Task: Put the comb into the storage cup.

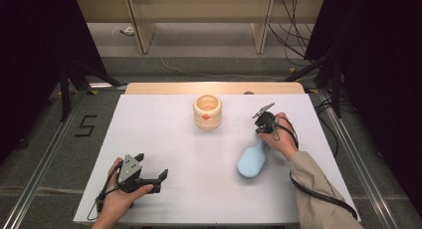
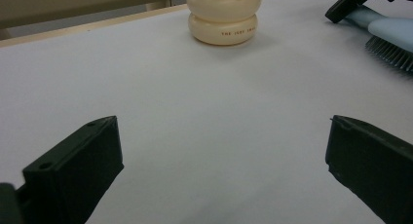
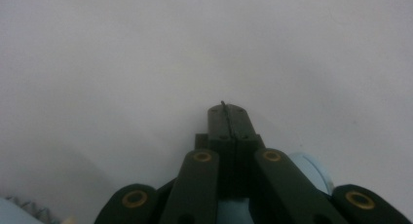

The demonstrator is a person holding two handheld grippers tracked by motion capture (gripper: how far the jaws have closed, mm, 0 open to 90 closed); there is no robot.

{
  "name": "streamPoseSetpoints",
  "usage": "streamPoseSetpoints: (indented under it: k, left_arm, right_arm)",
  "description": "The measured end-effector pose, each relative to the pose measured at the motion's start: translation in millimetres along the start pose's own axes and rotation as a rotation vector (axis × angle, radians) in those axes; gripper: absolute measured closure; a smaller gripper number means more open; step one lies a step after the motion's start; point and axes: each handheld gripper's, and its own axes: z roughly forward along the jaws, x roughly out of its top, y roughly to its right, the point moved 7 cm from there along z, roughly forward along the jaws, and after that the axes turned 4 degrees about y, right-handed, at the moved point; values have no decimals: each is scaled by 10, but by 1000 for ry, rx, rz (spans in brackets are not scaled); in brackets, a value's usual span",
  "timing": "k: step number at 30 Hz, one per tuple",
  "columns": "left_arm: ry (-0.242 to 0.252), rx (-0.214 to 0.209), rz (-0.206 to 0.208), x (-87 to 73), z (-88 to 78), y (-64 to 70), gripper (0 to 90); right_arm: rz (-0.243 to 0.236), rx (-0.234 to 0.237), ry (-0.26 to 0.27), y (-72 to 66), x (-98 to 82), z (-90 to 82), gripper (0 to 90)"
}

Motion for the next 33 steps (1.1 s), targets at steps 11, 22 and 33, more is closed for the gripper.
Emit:
streamPoseSetpoints:
  k: [11, 22, 33]
  left_arm:
    - [-2, 4, 0, 0, -7, -8, 0]
    - [-2, 6, -2, 2, -4, -5, 0]
    - [-2, 8, -2, 2, -6, -17, 0]
  right_arm:
    - [33, 25, -93, 17, -222, -170, 900]
    - [-16, 64, -154, -136, -518, -403, 900]
    - [-51, 114, -189, -244, -665, -531, 900]
